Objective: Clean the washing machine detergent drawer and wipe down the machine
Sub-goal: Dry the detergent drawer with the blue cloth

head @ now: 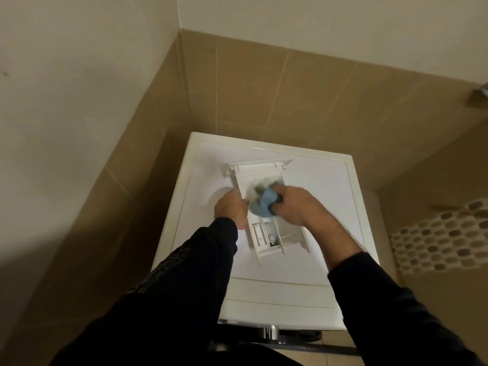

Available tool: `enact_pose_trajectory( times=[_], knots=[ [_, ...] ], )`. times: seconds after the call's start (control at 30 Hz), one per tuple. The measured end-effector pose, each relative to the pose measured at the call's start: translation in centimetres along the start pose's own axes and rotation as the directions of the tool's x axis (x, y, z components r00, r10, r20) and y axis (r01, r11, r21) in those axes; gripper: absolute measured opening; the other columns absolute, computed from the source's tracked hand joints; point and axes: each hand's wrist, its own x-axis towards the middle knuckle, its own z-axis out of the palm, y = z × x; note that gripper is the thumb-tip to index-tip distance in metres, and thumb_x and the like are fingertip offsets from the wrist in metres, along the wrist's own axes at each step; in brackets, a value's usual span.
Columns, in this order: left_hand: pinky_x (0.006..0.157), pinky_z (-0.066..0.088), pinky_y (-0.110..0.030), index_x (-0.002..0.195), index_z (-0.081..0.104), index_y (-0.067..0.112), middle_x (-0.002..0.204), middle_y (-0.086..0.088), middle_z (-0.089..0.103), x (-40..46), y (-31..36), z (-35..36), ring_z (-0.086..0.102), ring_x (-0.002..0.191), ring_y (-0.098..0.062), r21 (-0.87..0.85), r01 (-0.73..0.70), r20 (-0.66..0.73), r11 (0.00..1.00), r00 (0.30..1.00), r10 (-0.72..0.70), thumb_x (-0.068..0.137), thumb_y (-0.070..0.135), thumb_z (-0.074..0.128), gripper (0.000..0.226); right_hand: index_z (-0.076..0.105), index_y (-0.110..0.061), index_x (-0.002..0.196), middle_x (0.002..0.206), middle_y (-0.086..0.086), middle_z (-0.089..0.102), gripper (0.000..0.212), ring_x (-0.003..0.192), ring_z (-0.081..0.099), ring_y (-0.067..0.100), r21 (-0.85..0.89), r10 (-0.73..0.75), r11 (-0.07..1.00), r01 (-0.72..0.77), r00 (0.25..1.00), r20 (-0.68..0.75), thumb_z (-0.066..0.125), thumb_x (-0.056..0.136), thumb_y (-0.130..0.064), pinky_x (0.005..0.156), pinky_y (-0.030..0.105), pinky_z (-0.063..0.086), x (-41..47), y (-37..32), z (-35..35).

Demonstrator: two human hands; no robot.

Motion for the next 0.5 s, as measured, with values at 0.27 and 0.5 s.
enact_pose_trajectory(
  times=[0.27,0.5],
  knots=[
    [0.061,0.061,-0.035,0.116,0.053,0.019,0.1,-0.014,0.067,0.3,-0.7,-1.0,0.069,0.072,-0.026,-0.204,0.098,0.137,0.974,0.988,-0.07,0.095,0.012,0.056,0.022,0.047,-0.029,0.143,0.126,0.011,0.044,0.054,0.112,0.052,0.03,-0.209,-0.155,0.969,0.129,0.981,-0.113,0.063,0.092,-0.037,0.091,0.038,0.048,7.6,-3.5,3.4],
    [0.061,0.059,-0.032,0.12,0.058,0.012,0.095,-0.016,0.068,0.2,-0.4,-1.7,0.067,0.07,-0.028,-0.364,0.096,0.172,0.926,0.985,-0.035,0.091,0.005,0.061,0.029,0.06,-0.027,0.132,0.115,0.008,0.054,0.038,0.104,0.059,0.028,-0.162,-0.149,0.977,0.14,0.988,-0.045,0.06,0.094,-0.034,0.088,0.036,0.051,6.3,-2.2,4.3]
  ],
)
